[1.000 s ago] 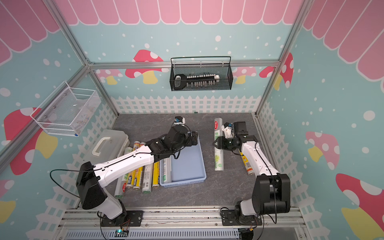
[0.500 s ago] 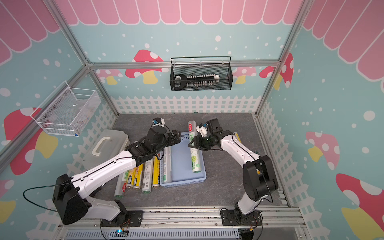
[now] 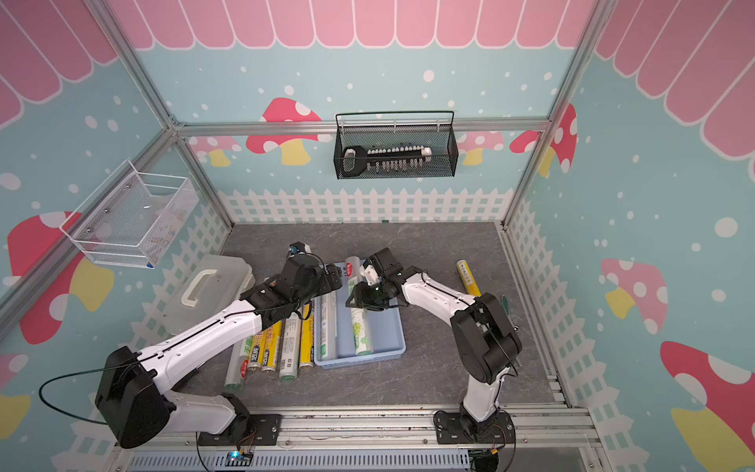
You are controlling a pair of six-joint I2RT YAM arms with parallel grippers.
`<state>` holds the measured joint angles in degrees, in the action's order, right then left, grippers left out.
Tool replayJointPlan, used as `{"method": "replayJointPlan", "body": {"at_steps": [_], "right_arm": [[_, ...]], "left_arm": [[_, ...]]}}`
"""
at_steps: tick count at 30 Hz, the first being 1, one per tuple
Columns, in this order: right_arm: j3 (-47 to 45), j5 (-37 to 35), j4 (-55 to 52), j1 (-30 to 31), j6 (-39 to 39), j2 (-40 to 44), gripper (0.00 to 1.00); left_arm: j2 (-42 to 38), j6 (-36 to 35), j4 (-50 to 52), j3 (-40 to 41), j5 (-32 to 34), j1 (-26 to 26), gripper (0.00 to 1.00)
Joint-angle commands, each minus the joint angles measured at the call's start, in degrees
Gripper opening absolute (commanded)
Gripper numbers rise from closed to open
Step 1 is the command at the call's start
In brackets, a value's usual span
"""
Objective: Put the plastic wrap into the basket
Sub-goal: Place the plastic wrap in the basket.
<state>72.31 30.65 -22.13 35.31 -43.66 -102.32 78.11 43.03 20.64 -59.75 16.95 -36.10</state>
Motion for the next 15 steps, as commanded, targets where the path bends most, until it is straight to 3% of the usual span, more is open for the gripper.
{"method": "replayJointPlan", "body": {"at_steps": [1, 15], "right_arm": [[2.7, 0.0, 4.3, 0.4, -1.9, -2.5, 0.19], [1.9, 0.3, 8.5, 3.5, -4.3, -9.9, 0.23]], "left_arm": [[-1.7, 1.0, 0.8, 1.6, 0.6, 0.3, 0.98], [-6.3, 3.5, 0.1, 7.5, -0.8, 0.7, 0.99]]}}
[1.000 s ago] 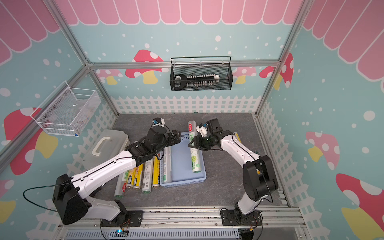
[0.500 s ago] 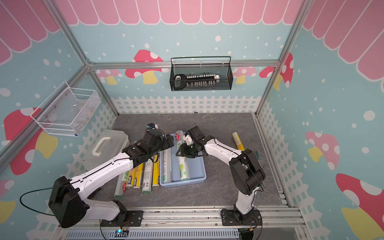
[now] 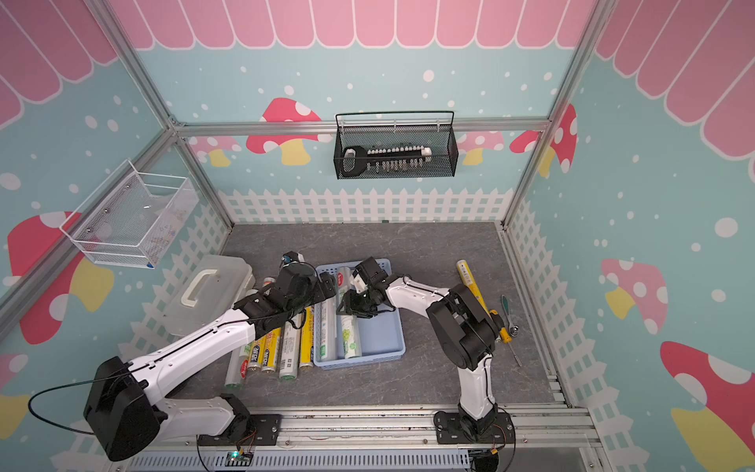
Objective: Put the plastic wrap into the basket
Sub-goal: Place the plastic wrap in the basket.
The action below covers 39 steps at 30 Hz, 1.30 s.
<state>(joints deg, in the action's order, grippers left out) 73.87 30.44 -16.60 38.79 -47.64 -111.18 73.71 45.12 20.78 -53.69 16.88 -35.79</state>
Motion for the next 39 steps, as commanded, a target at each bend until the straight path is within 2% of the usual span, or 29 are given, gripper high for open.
{"method": "replayJointPlan", "body": {"at_steps": [1, 5, 7, 10, 15, 24, 33, 39], "right_arm": [[0.9, 0.7, 2.9, 0.0, -0.4, -1.8, 0.25], [0.2, 0.0, 5.3, 0.1, -2.2, -3.0, 0.29], [-0.8, -0.7, 7.2, 0.1, -3.5, -2.9, 0.36], [0.4, 0.8, 7.0, 0.1, -3.0, -3.5, 0.37], [-0.3, 1.1, 7.3, 0.1, -3.3, -3.6, 0.52], [-1.2, 1.4, 7.3, 0.1, -3.5, -1.2, 0.61], [-4.0, 0.3, 8.0, 0.1, -3.6, 1.8, 0.59], [-5.9, -4.0, 4.9, -0.5, 1.5, 10.3, 0.61]], "left_arm": [[-2.6, 1.6, 0.0, 1.9, -0.9, 0.4, 0.99], [-4.3, 1.5, 0.1, 3.2, -0.8, 0.4, 0.99], [-4.7, 1.4, 0.1, 3.3, -0.6, 0.5, 0.99], [-4.5, 0.7, 0.2, 2.5, -1.0, 0.5, 0.99], [-3.9, 0.6, 0.1, 1.8, -1.9, 0.5, 0.99], [-3.4, 1.0, 0.2, 1.8, -3.0, 0.5, 0.99], [-3.0, 0.9, 0.1, 0.8, -3.8, 0.5, 0.99], [-1.6, 0.7, 0.0, -2.4, -3.6, 0.5, 0.99]]}}
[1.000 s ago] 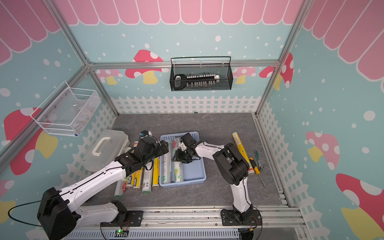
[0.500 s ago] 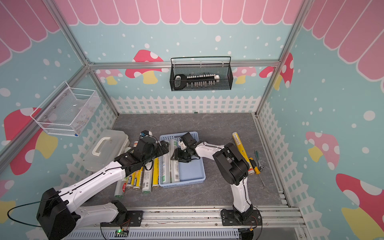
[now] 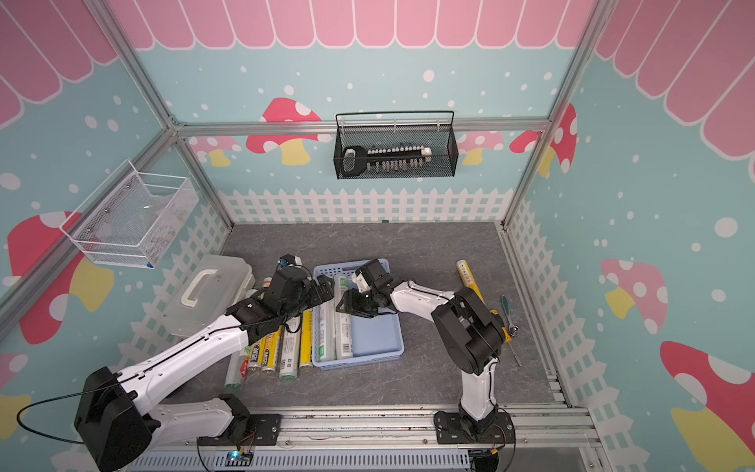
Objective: Put the plastic wrap into the basket
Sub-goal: Place the plastic wrap in the basket.
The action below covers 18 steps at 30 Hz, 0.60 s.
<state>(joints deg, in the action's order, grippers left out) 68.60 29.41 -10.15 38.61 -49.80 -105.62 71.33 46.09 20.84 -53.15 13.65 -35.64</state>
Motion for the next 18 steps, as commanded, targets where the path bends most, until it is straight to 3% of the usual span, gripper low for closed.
{"method": "replayJointPlan", "body": {"at_steps": [1, 7, 13, 18], "right_arm": [[-0.8, -4.3, -2.7, -0.5, 5.0, 6.0, 0.61], [-3.1, -17.2, -8.2, -2.5, 11.8, 16.8, 0.64], [-8.0, -31.9, -11.9, -8.1, 16.2, 25.9, 0.76], [-11.2, -25.0, -11.2, -19.4, 20.5, 25.9, 0.73]], "left_arm": [[1.2, -0.4, -0.2, -3.4, 0.0, 0.4, 0.99], [4.6, -1.1, -0.4, -7.0, 0.2, 0.3, 0.99], [7.7, -1.7, -0.4, -10.6, -1.3, 0.3, 0.99], [10.1, -2.4, -1.2, -12.9, -4.3, -0.1, 0.99]]}}
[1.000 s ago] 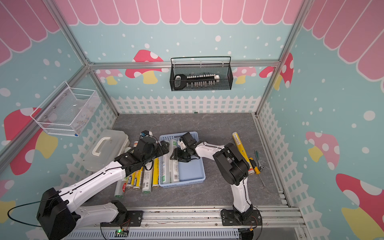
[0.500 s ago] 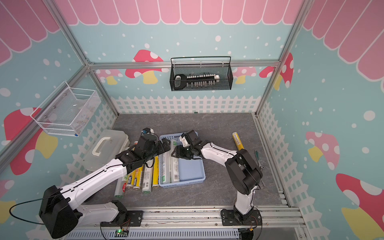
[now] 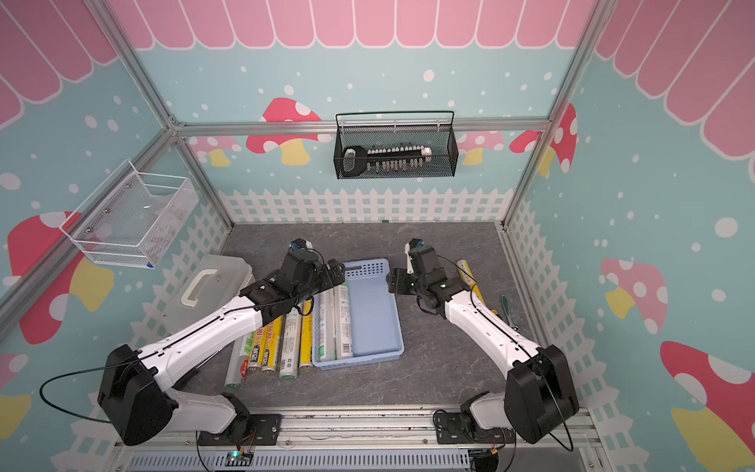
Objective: Put the plastic wrap into the basket
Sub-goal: Place the plastic wrap in the basket, then pick up the plastic wrap from the center of the board.
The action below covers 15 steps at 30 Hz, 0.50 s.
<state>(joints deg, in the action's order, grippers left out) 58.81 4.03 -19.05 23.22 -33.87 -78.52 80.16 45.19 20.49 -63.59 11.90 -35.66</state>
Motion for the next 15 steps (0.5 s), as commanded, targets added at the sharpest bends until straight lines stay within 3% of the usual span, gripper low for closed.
{"method": "replayJointPlan", "body": {"at_steps": [1, 7, 15], "right_arm": [[-0.9, 0.1, -3.9, -5.4, 5.4, -2.2, 0.73], [1.8, 6.4, -7.1, -14.5, 10.6, -10.4, 0.7], [4.3, -1.2, -11.9, -19.5, 16.3, -13.9, 0.73]], "left_arm": [[1.9, -1.8, -0.9, -2.9, -2.9, -0.3, 0.99], [6.0, -3.7, -0.8, -6.4, -4.1, -3.6, 0.99], [10.9, -8.3, -0.5, -12.8, -9.3, -5.7, 0.99]]}}
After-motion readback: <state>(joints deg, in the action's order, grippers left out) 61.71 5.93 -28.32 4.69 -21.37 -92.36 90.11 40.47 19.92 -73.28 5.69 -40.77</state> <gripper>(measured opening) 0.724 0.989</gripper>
